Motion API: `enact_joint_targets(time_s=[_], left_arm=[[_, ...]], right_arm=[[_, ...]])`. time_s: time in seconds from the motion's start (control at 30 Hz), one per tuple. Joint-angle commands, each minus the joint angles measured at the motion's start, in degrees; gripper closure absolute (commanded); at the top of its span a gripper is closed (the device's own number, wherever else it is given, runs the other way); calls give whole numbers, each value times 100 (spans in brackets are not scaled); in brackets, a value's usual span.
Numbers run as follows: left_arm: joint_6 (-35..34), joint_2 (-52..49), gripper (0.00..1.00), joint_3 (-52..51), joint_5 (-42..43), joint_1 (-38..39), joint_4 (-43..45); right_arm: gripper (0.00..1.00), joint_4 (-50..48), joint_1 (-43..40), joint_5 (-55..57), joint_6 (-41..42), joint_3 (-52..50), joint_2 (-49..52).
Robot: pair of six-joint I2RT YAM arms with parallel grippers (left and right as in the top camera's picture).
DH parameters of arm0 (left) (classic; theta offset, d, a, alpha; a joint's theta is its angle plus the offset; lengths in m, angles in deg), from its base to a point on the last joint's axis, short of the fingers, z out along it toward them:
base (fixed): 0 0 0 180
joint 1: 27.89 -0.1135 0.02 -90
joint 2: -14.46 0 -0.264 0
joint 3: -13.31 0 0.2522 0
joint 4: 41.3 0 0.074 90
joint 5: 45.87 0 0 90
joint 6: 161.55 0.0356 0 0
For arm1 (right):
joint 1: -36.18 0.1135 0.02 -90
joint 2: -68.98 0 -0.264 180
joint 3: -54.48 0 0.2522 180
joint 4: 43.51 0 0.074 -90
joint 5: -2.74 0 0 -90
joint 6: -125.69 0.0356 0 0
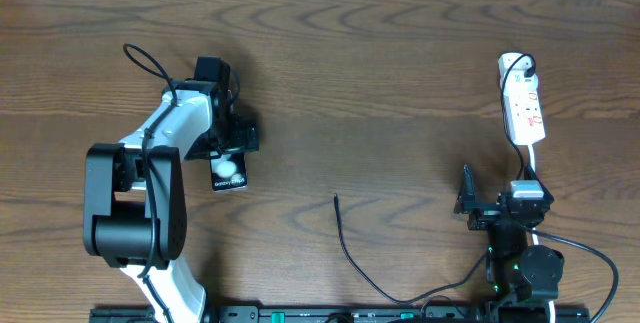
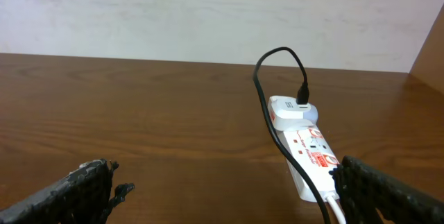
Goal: Plug charger to phone and switch on socket
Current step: 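Close the left gripper on the phone's sides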
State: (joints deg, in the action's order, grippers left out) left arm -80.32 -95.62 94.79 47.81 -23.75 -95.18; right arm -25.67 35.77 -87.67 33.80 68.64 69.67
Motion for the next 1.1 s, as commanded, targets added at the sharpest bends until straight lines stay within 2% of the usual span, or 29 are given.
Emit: enact_joint_targets(time_s=[0.0,1.07], left_arm=[[11,-190,3,-280,-50,-20,-94],[11,-190,14,-280,-50,-20,-90]], right_arm=[[1,26,66,26,57,-7,-37],[1,26,66,26,57,-9,-37]])
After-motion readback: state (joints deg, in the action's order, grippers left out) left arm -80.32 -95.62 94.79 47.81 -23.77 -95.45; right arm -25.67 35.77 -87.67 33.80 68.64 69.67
